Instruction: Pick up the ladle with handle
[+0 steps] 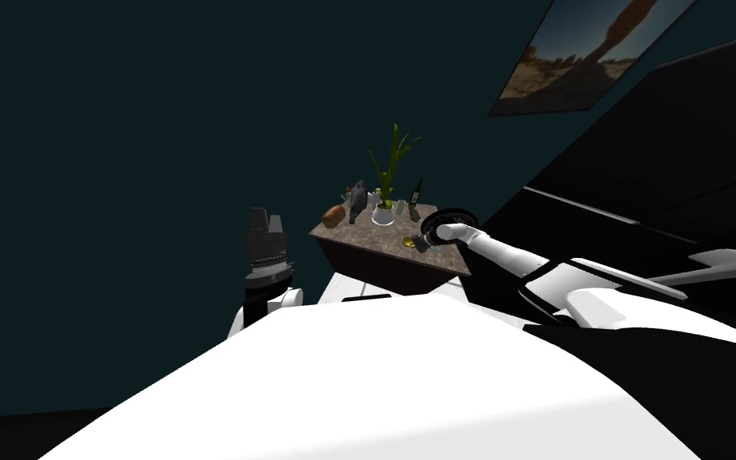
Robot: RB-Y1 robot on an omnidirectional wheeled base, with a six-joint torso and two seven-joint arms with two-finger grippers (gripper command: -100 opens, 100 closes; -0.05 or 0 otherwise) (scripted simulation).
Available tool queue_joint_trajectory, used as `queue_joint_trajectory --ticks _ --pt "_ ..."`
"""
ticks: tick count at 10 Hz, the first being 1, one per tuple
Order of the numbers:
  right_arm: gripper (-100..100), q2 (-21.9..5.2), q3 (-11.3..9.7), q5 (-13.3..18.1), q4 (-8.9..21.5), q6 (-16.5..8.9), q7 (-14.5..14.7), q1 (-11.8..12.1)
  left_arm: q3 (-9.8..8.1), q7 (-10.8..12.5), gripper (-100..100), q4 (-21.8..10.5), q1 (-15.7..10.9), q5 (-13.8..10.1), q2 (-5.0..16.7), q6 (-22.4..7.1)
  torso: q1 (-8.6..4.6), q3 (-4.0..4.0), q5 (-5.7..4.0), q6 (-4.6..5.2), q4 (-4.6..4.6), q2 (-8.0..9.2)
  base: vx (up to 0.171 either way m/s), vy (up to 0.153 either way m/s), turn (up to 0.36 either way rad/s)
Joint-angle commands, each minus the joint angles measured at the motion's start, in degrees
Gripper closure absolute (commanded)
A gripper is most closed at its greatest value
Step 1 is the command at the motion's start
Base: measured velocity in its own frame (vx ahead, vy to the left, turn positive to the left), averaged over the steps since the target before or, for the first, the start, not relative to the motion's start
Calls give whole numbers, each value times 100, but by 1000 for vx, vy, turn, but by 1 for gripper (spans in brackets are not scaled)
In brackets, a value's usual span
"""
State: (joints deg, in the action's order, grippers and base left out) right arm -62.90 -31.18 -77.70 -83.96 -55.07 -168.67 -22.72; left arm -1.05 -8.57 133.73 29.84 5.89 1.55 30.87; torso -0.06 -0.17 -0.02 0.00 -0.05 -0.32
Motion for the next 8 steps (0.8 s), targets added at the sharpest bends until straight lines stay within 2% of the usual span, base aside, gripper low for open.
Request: queue_joint_trajectory --ticks 1,6,7,8 --pt "100 93 136 150 -252 -160 -22 82 0 0 0 0 0 0 0 0 0 0 0 0 0 0 59 7 -162" --pt "100 505 731 702 -1097 -896 55 343 0 0 0 0 1 0 0 0 9 2 2 3 2 1 101 25 -300" --pt "100 480 631 669 -997 -775 13 309 0 0 0 0 1 0 0 0 4 1 3 3 3 -1 47 11 -58" --pt "0 489 643 684 -1016 -811 11 312 0 0 0 0 -1 0 0 0 -4 6 0 -4 4 10 7 3 11"
